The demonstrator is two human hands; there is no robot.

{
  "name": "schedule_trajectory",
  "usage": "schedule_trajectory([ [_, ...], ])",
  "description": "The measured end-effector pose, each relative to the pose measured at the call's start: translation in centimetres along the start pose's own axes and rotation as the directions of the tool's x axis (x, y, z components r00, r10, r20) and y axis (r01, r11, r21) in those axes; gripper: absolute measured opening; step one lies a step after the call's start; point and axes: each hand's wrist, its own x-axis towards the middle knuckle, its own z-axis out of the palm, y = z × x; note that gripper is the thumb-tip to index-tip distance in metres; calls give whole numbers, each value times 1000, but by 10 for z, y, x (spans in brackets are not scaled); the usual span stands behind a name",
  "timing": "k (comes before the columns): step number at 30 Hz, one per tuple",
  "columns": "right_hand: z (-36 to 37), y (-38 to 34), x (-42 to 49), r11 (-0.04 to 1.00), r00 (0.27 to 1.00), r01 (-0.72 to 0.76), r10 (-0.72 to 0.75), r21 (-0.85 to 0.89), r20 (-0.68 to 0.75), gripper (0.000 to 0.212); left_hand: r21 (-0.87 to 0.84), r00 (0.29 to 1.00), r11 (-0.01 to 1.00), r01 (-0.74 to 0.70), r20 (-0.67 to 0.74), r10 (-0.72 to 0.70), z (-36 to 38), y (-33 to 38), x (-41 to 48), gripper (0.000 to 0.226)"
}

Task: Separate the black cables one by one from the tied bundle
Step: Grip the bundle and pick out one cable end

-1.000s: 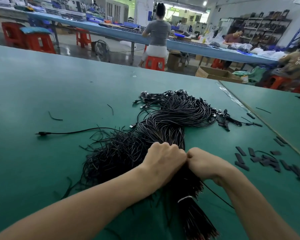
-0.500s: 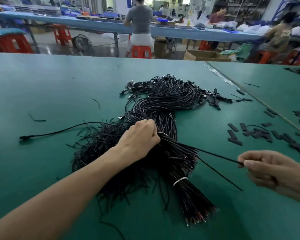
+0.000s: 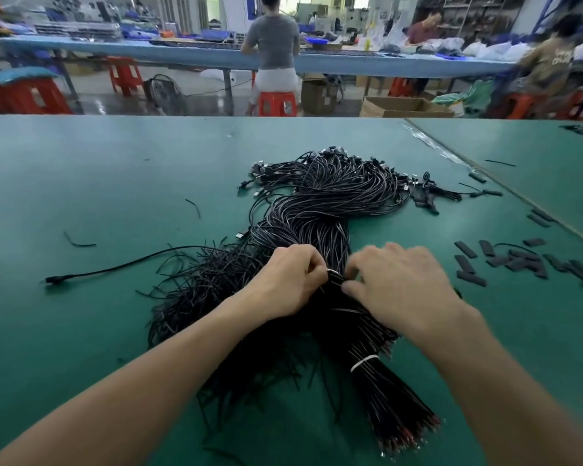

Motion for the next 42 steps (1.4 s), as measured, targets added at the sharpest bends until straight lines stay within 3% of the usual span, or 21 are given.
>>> schedule_trajectory([
  [3,6,-13,5,997,998,7,-2,73,-67,16,-40,1000,999,16,0,-16,1,-1,0,13],
  [8,18,-9,8,940,986,-122,77,320,148,22,-1,1000,1000,-8,-4,8,4,-6,0,11],
  [11,13,1,11,907,966,-112,4,407,257,20,52,998,998,-46,-30,48,3,-9,-4,8],
  [14,1,23,8,876,939,-9,-159,483,306,30,93,995,994,-50,-85,58,2,-9,-7,8],
  [20,3,117,-51,535,866,13,-429,845,258,28,202,990,979,2,-142,27,-5,-10,-2,13],
  [22,23,164,-69,373,850,-93,-452,923,269,26,206,989,978,19,-148,12,-8,-13,-3,15],
  [24,40,203,-76,266,912,-132,-344,955,222,19,206,989,978,36,-145,-6,-9,-14,-3,15],
  [25,49,220,-82,266,919,-178,-299,948,256,24,198,990,979,44,-142,-16,-9,-15,-3,15],
  [27,58,228,-99,502,899,-323,-102,802,426,44,166,994,985,46,-106,-28,-9,-15,-2,15],
  [28,58,226,-101,658,891,-327,-24,678,453,51,146,997,989,37,-79,-26,-9,-15,-2,15],
  [30,46,192,-85,874,892,-251,42,417,450,26,101,999,995,17,-45,-13,-9,-13,-2,14],
  [31,39,168,-74,893,928,-212,57,397,368,8,80,999,997,12,-44,-8,-9,-12,-1,15],
  [34,19,86,-37,831,995,-99,99,547,30,15,39,999,999,13,-45,-11,-10,-11,0,19],
  [36,10,33,-17,833,996,67,-20,549,-91,9,35,998,999,10,-54,-8,-10,-11,1,19],
  [38,10,-3,-3,872,995,97,-79,479,-57,8,38,998,999,-10,-54,12,-10,-12,0,17],
  [42,18,-17,15,887,997,-61,30,459,74,14,11,999,1000,-5,-51,5,-8,-15,-1,12],
])
